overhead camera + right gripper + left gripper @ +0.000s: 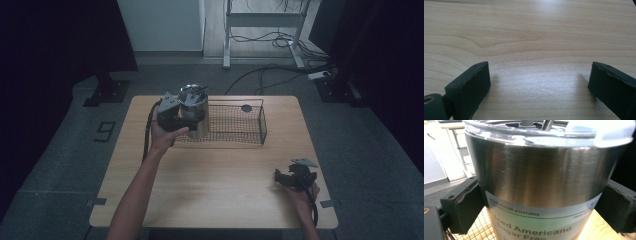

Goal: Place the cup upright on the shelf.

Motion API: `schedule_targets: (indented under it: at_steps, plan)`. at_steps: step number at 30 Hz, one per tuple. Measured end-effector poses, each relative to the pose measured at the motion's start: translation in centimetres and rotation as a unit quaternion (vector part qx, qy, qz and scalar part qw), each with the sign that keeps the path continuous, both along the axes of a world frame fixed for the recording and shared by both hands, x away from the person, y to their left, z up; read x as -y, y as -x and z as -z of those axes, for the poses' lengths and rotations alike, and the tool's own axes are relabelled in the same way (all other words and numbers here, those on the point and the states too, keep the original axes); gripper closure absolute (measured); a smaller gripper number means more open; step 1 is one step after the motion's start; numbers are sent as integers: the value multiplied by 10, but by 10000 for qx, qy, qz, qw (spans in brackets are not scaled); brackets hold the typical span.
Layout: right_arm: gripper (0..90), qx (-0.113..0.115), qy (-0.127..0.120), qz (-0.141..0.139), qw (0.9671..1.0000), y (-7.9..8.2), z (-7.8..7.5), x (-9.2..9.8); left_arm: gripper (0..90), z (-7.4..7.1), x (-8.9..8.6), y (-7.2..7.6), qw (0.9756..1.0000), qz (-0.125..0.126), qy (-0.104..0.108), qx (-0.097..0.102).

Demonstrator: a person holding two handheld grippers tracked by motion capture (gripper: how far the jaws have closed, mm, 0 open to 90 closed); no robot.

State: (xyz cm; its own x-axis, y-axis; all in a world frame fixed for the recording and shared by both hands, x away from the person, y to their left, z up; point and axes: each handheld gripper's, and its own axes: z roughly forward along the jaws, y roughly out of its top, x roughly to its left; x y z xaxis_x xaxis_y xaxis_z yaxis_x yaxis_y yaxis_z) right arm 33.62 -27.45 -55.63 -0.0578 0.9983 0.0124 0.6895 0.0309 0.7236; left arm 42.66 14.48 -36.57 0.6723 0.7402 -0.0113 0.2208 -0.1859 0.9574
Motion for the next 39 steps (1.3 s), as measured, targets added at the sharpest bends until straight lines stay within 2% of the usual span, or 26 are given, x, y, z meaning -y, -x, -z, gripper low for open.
schedule_targets:
  at_steps: [6,20,33,39]
  plan:
    - [36,0,1,1,10000,0,0,0,42,-2,-3,-6,10000,-34,34,-8]
    - [36,-7,6,6,10000,0,0,0,42,1,-5,-27,9999,-141,-51,-77]
    - [36,-10,6,15,10000,0,0,0,42,12,-5,-46,9995,-254,-94,-150]
    - [38,-7,9,35,10000,0,0,0,42,14,-5,-52,9994,-317,-46,-162]
